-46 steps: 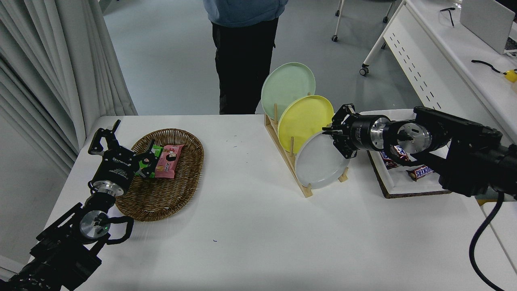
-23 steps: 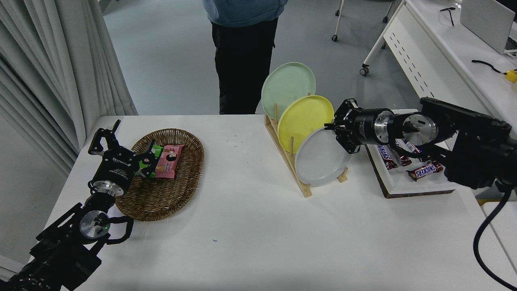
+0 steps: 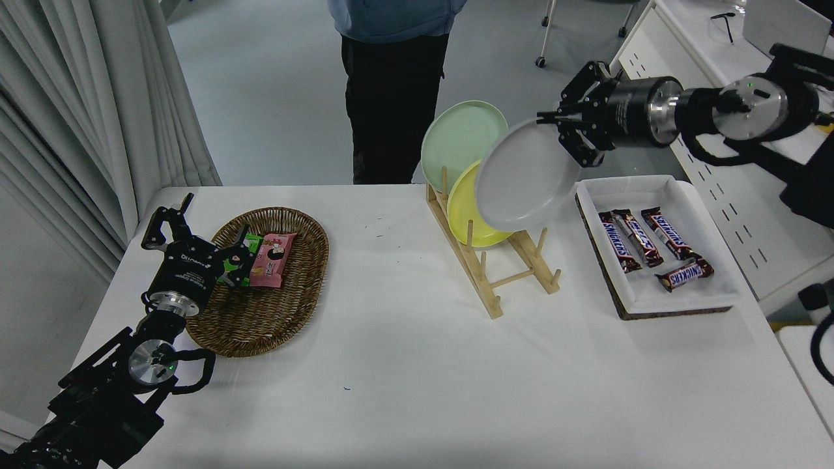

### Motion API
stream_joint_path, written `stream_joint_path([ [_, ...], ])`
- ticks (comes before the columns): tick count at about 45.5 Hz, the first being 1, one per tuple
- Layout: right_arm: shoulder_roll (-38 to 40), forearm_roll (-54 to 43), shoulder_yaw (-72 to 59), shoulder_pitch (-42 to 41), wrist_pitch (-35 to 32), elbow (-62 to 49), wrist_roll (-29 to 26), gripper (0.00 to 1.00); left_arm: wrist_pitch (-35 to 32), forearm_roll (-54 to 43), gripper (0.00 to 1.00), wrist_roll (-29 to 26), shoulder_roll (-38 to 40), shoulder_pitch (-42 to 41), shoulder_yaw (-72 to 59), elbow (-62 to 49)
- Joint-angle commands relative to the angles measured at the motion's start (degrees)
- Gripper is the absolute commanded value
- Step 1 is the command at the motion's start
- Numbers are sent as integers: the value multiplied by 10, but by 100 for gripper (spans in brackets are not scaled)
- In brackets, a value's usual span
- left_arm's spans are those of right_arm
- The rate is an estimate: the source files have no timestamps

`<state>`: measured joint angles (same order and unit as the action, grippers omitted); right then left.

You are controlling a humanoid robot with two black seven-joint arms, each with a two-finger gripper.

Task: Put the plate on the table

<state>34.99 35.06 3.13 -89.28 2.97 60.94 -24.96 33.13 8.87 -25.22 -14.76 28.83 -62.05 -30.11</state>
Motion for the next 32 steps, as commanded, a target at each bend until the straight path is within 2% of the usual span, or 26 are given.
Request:
stream_joint_path([
  [1, 14, 78, 15, -32, 70, 52, -5, 0, 0, 0, 100, 0, 1, 0, 0, 0],
  [10, -9, 112, 45, 4, 141, 52, -4, 0, 0, 0, 100, 0, 0, 0, 0, 1],
  [16, -47, 115, 114, 45, 253, 59, 2, 0, 0, 0, 100, 0, 0, 0, 0, 1],
  [20, -57, 115, 133, 66, 267, 59, 4, 0, -1, 0, 100, 0, 0, 0, 1, 1],
  [25, -70, 129, 132, 70, 295, 56, 4, 0, -1, 0, 100, 0, 0, 0, 0, 1],
  [32, -95, 192, 129, 68, 391, 53, 4, 0, -1, 0, 100, 0, 0, 0, 0, 0],
])
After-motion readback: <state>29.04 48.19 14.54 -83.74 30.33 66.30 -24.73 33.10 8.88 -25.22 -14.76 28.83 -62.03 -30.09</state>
